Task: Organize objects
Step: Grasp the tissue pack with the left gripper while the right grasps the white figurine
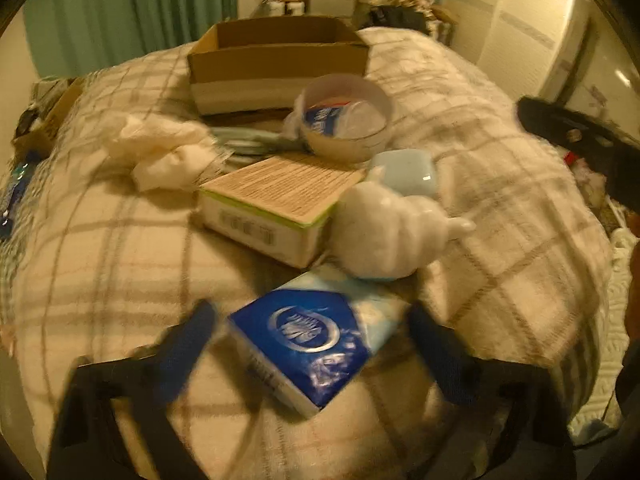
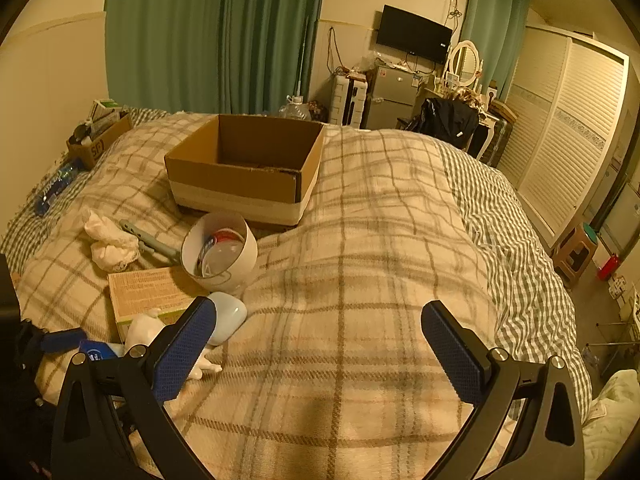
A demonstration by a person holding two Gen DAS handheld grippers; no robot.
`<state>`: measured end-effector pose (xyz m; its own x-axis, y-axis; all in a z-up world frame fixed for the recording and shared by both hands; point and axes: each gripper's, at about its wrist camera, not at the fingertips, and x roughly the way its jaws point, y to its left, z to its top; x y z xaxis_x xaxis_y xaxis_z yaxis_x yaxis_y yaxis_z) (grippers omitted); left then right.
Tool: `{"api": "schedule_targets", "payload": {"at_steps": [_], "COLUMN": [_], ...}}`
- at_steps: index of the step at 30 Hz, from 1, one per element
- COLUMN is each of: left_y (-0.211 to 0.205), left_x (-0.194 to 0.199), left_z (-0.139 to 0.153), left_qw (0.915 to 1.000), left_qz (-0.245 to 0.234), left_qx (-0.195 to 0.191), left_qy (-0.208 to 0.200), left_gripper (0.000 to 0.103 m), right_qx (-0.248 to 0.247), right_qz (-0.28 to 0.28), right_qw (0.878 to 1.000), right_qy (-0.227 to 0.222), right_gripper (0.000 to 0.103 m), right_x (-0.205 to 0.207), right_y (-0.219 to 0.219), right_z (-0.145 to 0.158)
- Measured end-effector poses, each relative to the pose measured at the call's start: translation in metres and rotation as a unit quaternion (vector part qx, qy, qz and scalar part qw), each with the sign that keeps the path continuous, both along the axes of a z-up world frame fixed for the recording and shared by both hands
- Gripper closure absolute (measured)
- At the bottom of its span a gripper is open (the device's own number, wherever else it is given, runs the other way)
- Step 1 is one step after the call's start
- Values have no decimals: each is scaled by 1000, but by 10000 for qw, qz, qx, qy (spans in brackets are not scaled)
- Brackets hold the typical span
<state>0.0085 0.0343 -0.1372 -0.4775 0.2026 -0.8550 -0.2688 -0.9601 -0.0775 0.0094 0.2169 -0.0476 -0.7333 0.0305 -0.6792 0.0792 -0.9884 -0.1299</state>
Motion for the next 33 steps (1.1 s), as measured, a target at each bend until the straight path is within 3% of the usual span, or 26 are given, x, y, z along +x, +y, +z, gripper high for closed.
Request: {"api": "schedule_targets", "payload": {"at_steps": [5, 12, 19, 24, 30, 32, 33], "left_y": [-17, -60, -81, -82, -91, -92, -92], "left_x": [11, 17, 9, 9, 7, 8, 9], "left_z": [17, 52, 45, 41, 41, 42, 43], "left_qw": [9995, 9918, 9895, 9885, 9869, 9870, 9868], "left_qz": [153, 826, 1141, 1191, 1308, 1304, 1304], "left_qx": [183, -267, -228, -258, -211, -193, -190], "left_qy": [200, 937, 854, 900, 921, 920, 936], "left_gripper": [28, 28, 28, 28, 28, 28, 28], "right_qx": [-57, -183, -125, 52, 116, 135, 140], "right_qz": [96, 554, 1271, 1396, 1416, 1484, 1497], "right_qw": [9999, 9978, 9878, 9837, 9794, 9777, 9777], "right_qy": [-107, -315, -890, -1131, -1436, -1477, -1469], "right_gripper": [0, 0, 0, 2, 19, 35, 35], "right_x": [0, 2, -1, -8, -13, -12, -10], "right_y": [-5, -28, -74, -96, -105, -106, -105], "right_z": [-6, -13, -44, -63, -75, -74, -73]}}
